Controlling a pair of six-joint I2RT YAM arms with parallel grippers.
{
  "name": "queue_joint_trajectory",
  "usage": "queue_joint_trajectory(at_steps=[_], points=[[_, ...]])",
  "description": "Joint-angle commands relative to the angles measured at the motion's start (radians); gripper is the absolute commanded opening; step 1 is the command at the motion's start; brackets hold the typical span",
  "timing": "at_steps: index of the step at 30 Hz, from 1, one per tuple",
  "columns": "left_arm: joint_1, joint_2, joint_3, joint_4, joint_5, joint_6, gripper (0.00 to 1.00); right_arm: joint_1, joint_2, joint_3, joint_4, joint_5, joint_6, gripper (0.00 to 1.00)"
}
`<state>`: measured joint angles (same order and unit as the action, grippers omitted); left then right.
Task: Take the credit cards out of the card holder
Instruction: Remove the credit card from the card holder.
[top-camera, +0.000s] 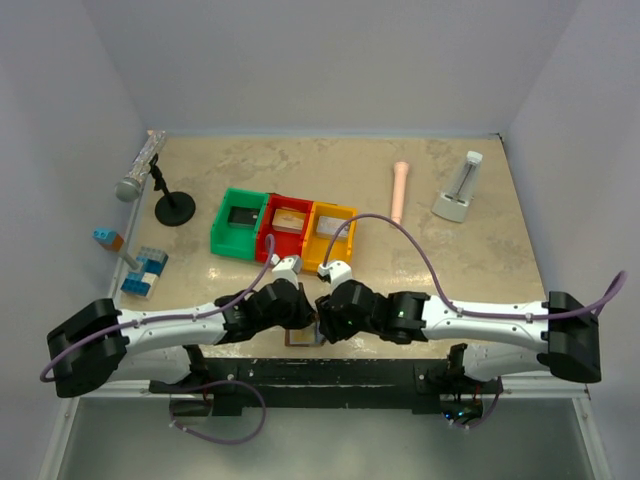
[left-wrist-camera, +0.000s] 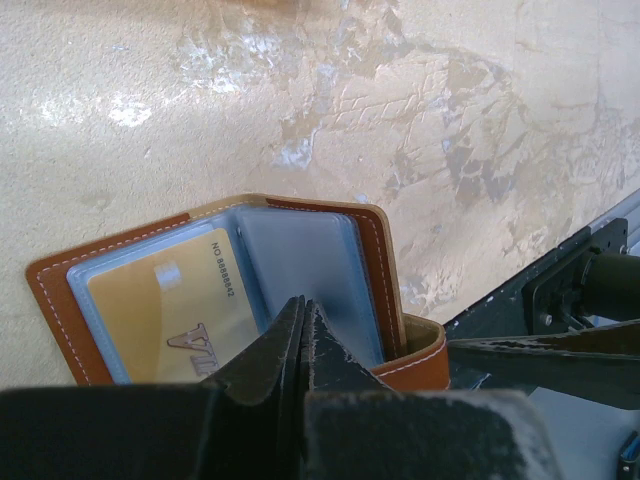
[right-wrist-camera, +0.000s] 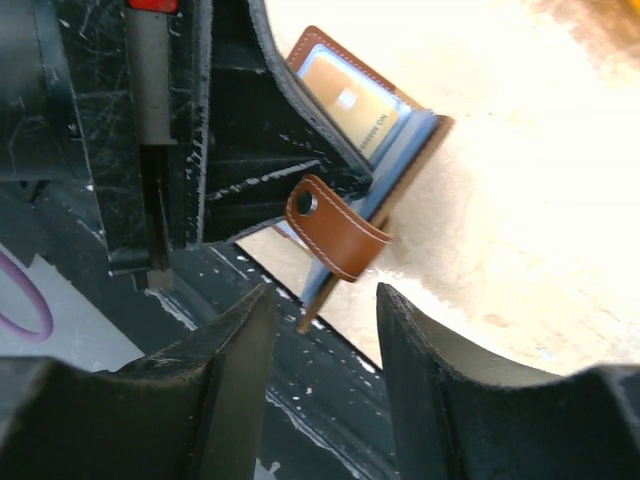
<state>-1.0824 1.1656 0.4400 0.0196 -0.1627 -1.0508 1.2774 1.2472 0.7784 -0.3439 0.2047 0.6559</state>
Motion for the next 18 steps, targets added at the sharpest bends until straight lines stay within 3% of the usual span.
queue_joint_trajectory(at_steps=[1,4,6,10,18], points=[[-0.005,0.029,0.048,0.033,0.009,0.037,0.00,0.005,-0.098,-0.036,0.008,0.074,0.013,0.47],[-0.004,0.058,0.068,0.040,0.017,0.046,0.00,0.005,-0.152,-0.066,0.048,0.043,-0.013,0.45],[-0.004,0.078,0.080,0.046,0.023,0.048,0.00,0.005,-0.166,-0.082,0.086,-0.002,-0.028,0.38],[-0.004,0.112,0.095,0.065,0.037,0.046,0.00,0.008,-0.140,-0.082,0.134,-0.079,-0.059,0.25],[-0.004,0.124,0.115,0.060,0.043,0.049,0.00,0.011,-0.037,-0.062,0.109,-0.070,-0.053,0.14]])
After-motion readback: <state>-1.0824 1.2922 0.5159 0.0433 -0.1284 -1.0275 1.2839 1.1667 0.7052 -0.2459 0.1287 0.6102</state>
